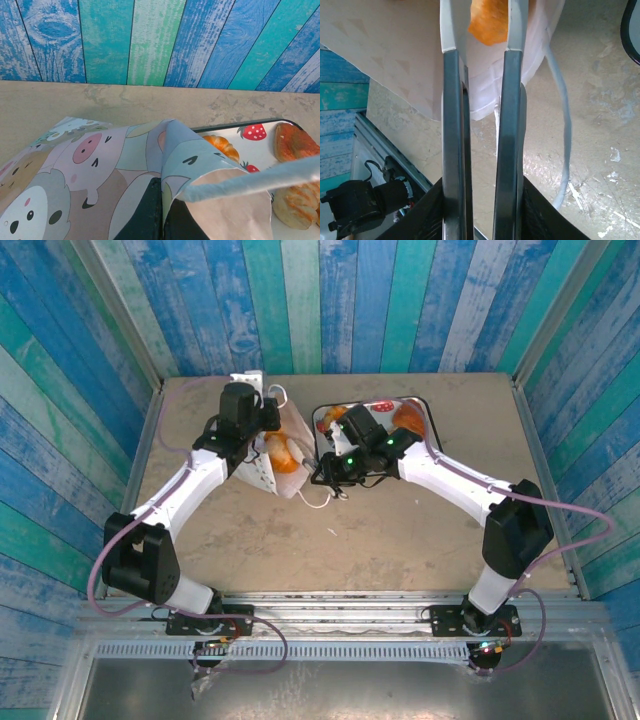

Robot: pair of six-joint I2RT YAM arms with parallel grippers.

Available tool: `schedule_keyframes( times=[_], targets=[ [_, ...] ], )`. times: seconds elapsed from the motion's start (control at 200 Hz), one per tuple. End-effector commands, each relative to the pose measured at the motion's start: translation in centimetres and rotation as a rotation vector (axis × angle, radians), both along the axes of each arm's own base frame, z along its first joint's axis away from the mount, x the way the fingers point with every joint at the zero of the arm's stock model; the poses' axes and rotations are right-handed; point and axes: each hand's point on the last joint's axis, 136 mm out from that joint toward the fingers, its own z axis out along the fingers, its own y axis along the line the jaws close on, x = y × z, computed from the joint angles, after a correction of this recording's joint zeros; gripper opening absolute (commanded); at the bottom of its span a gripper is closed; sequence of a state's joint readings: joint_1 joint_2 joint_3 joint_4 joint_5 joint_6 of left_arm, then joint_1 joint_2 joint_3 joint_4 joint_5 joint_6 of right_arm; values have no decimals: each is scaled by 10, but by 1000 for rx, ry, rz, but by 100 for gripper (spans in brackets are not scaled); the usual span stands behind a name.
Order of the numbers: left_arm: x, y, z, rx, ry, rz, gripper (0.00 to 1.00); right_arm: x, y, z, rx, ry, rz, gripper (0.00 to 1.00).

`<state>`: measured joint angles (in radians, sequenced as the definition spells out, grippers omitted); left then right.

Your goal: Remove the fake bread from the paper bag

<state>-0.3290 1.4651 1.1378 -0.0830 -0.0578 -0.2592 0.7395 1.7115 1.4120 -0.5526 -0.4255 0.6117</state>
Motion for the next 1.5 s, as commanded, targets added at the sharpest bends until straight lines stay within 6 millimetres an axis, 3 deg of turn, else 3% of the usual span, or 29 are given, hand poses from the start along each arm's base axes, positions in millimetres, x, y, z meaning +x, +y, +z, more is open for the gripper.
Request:
schedule_keyframes(
  times=[0.0,0.235,0.851,1.142,1.492],
  targets=[
    [9,-6,8,-8,-22,-10,0,-1,-3,21,36,-42,2,40],
    [10,-4,10,-4,-27,-1,0,-7,-9,5,24,13,-11,47],
    [18,0,3,19,-35,41,0,-33,-19,13,74,158,-7,49],
    [18,-2,4,20,-40,36,0,-35,-20,5,52,197,-8,49],
    [14,-4,3,27,-45,23,0,-20,-11,-3,66,225,-12,48]
  ],
)
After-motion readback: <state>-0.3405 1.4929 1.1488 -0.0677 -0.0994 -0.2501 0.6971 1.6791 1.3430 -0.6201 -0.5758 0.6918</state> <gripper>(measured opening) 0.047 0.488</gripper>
